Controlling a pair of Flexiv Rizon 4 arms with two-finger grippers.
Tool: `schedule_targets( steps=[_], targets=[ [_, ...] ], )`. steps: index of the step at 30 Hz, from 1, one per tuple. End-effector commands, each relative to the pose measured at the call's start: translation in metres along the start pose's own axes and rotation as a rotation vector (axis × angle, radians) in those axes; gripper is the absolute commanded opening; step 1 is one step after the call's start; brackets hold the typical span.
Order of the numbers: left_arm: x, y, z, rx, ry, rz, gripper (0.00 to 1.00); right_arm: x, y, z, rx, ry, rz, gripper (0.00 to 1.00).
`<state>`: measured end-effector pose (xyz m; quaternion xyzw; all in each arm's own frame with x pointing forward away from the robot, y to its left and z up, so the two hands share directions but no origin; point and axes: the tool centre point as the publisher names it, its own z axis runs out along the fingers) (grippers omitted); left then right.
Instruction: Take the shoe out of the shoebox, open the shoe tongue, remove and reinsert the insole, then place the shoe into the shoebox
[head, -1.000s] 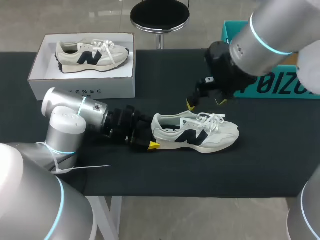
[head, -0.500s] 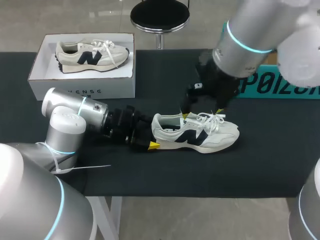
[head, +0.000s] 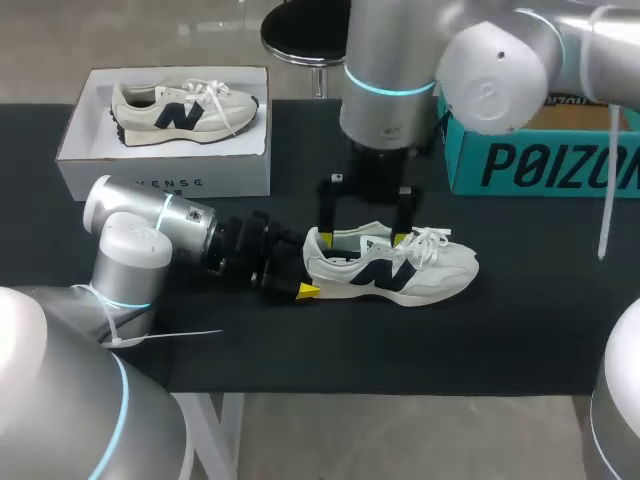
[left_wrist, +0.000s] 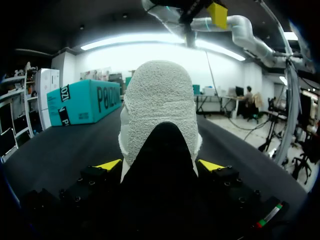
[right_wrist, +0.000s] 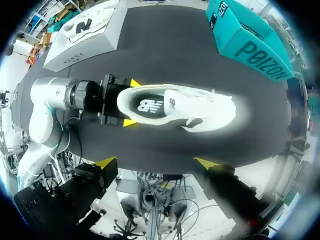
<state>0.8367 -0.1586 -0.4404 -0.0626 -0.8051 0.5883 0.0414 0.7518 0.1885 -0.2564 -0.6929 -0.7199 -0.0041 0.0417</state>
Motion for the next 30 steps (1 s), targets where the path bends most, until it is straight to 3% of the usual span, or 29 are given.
schedule_targets(
  steps=[1,8,11,30],
  targets=[
    [0.001,0.005,0.006,-0.002,0.002,0.0,0.0,0.021,0.006,0.001,0.054,-0.136,-0.003,1.0],
    [0.001,0.005,0.006,-0.002,0.002,0.0,0.0,0.021,0.006,0.001,0.054,-0.136,-0.003,1.0],
    [0.001,0.005,0.006,-0.002,0.002,0.0,0.0,0.02,0.01,0.001,0.064,-0.195,0.023,1.0],
    [0.001,0.005,0.006,-0.002,0.002,0.0,0.0,-0.022,0.033,0.026,-0.035,-0.214,0.059,1.0]
  ],
)
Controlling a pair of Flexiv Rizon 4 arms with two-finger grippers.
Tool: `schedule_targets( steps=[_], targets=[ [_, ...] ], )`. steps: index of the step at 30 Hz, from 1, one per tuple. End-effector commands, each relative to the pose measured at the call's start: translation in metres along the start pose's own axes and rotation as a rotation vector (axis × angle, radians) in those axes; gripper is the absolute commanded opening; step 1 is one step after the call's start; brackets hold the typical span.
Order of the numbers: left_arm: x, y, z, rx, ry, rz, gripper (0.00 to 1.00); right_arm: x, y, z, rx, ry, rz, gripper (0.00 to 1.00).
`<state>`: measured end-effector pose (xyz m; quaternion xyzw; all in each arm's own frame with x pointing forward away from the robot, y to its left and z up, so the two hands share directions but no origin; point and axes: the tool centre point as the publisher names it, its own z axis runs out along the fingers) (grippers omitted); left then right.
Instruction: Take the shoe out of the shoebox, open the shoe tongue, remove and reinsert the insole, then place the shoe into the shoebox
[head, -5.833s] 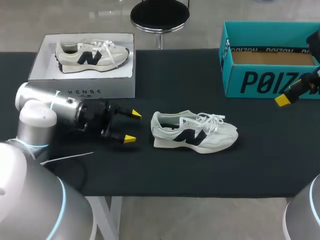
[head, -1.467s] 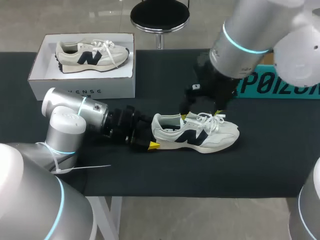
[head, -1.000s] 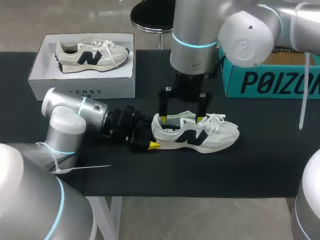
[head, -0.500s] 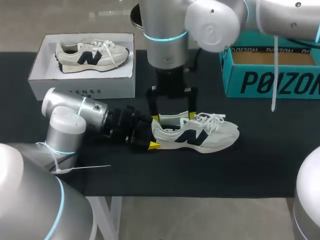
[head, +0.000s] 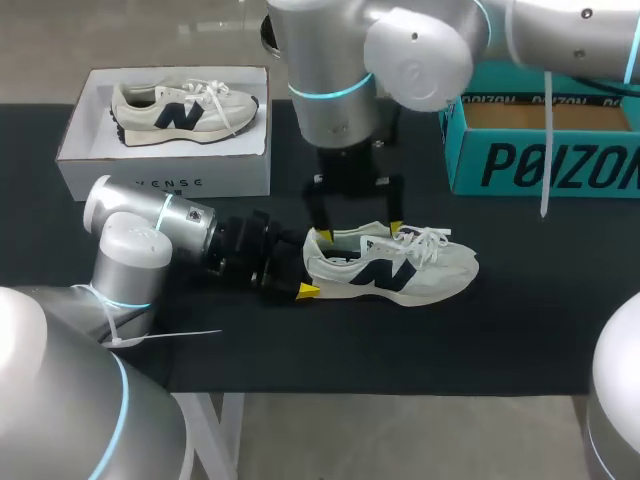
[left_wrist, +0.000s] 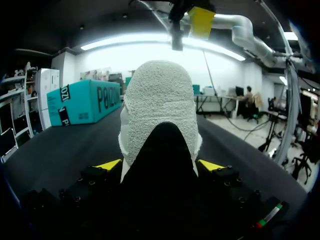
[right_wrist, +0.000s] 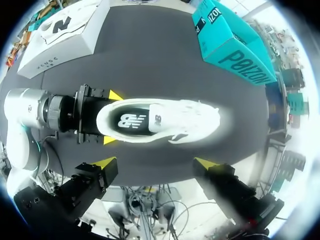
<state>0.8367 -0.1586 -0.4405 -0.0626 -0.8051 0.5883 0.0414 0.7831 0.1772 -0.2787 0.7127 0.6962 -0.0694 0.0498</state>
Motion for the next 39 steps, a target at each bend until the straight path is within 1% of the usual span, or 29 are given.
schedule_targets(
  steps=[1,7,15,20,25,39],
  targets=[
    [0.001,0.005,0.006,-0.002,0.002,0.0,0.0,-0.006,0.003,0.01,-0.013,0.019,-0.005,1.0],
    [0.001,0.005,0.006,-0.002,0.002,0.0,0.0,-0.003,0.014,0.018,-0.05,-0.007,-0.016,1.0],
    [0.001,0.005,0.006,-0.002,0.002,0.0,0.0,0.009,0.024,0.029,-0.047,-0.041,-0.029,1.0],
    [0.001,0.005,0.006,-0.002,0.002,0.0,0.0,0.009,0.027,0.042,-0.037,-0.041,-0.017,1.0],
    [0.001,0.005,0.006,-0.002,0.002,0.0,0.0,0.011,0.028,0.05,-0.03,-0.044,0.002,1.0],
    [0.001,0.005,0.006,-0.002,0.002,0.0,0.0,0.007,0.04,0.07,-0.01,-0.108,0.036,1.0]
  ],
)
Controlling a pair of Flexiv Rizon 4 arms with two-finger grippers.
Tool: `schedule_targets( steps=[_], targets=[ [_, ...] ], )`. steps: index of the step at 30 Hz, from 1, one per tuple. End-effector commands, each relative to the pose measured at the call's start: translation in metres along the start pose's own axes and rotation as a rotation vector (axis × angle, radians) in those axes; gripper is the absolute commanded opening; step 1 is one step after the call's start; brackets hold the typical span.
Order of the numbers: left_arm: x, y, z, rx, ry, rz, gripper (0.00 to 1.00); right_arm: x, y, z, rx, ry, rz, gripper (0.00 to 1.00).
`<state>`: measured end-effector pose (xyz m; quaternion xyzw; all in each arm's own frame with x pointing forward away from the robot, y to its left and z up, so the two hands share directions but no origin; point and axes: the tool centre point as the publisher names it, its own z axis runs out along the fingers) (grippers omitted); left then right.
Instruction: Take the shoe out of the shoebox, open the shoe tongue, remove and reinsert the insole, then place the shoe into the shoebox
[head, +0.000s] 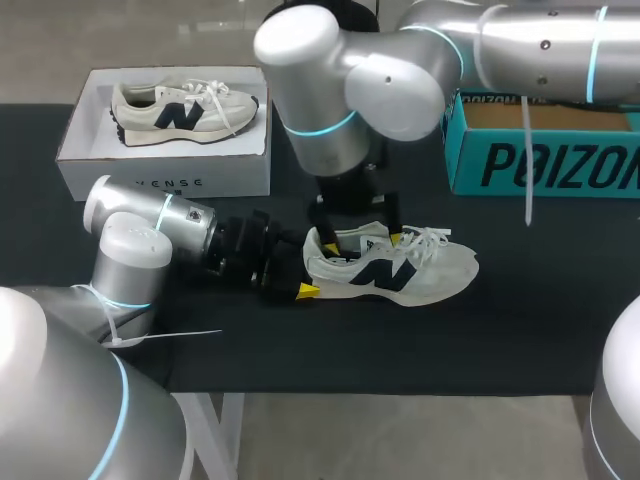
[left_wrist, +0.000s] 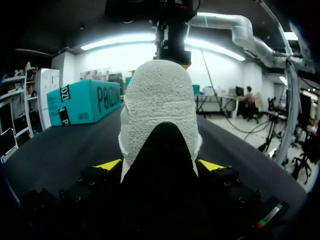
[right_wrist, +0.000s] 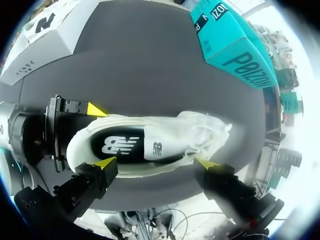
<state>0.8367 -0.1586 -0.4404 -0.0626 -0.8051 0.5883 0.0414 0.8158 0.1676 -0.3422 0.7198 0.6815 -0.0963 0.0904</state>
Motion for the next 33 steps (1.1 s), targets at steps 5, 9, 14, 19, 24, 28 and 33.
schedule_targets(
  steps=[5,9,14,19,24,28,33],
  targets=[
    [0.001,0.005,0.006,-0.002,0.002,0.0,0.0,0.006,0.009,0.015,0.017,-0.033,0.022,1.0],
    [0.001,0.005,0.006,-0.002,0.002,0.0,0.0,0.001,0.011,0.021,0.022,-0.036,0.033,1.0],
    [0.001,0.005,0.006,-0.002,0.002,0.0,0.0,-0.002,0.009,0.027,0.03,-0.032,0.04,0.05],
    [0.001,0.005,0.006,-0.002,0.002,0.0,0.0,-0.005,0.005,0.032,0.041,-0.024,0.046,0.0],
    [0.001,0.005,0.006,-0.002,0.002,0.0,0.0,-0.013,0.002,0.028,0.039,-0.025,0.054,0.0],
    [0.001,0.005,0.006,-0.002,0.002,0.0,0.0,-0.018,0.001,0.024,0.033,-0.033,0.058,0.0],
    [0.001,0.005,0.006,-0.002,0.002,0.0,0.0,-0.022,0.002,0.016,0.024,-0.046,0.057,0.0]
  ],
)
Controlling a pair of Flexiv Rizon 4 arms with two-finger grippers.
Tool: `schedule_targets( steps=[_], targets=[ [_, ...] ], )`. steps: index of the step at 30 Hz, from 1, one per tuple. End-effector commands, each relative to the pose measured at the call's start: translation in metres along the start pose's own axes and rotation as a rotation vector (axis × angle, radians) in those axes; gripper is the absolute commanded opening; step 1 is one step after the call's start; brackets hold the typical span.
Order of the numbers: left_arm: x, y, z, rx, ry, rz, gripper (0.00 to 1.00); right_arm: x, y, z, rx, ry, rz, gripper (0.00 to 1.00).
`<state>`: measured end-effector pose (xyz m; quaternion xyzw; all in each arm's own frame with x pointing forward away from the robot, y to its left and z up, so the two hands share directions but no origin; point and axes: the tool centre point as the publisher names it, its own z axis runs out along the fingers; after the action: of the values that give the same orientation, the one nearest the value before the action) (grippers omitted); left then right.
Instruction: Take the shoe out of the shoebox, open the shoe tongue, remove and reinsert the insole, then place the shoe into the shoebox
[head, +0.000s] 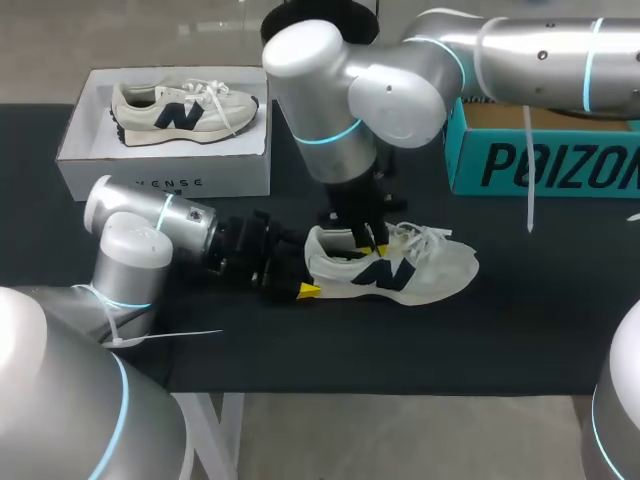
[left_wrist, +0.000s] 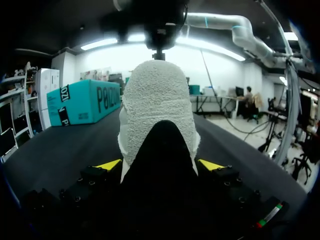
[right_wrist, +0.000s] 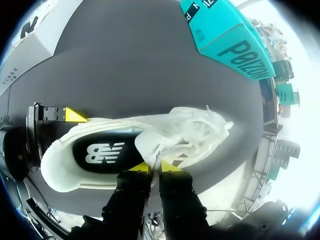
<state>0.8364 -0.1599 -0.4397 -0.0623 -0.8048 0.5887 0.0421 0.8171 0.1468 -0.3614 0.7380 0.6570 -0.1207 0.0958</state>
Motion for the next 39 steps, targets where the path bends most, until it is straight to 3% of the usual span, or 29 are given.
schedule_targets(
  steps=[1,7,8,9,30,38,39],
  targets=[
    [0.001,0.006,0.005,-0.003,0.001,0.001,0.0,-0.009,0.0,-0.01,-0.011,-0.004,0.001,0.0],
    [0.001,0.006,0.005,-0.003,0.001,0.001,0.0,-0.014,0.0,-0.015,-0.014,-0.016,0.001,0.02],
    [0.001,0.006,0.005,-0.003,0.001,0.001,0.0,-0.014,0.0,-0.016,-0.014,-0.017,0.0,0.34],
    [0.001,0.006,0.005,-0.003,0.001,0.001,0.0,-0.014,0.0,-0.016,-0.013,-0.019,-0.001,0.98],
    [0.001,0.006,0.005,-0.003,0.001,0.001,0.0,0.005,0.021,-0.017,-0.023,-0.061,-0.095,1.0],
    [0.001,0.006,0.005,-0.003,0.001,0.001,0.0,0.012,0.024,-0.003,0.004,-0.052,-0.118,1.0],
    [0.001,0.006,0.005,-0.003,0.001,0.001,0.0,0.011,0.023,-0.001,0.008,-0.048,-0.117,0.92]
  ],
)
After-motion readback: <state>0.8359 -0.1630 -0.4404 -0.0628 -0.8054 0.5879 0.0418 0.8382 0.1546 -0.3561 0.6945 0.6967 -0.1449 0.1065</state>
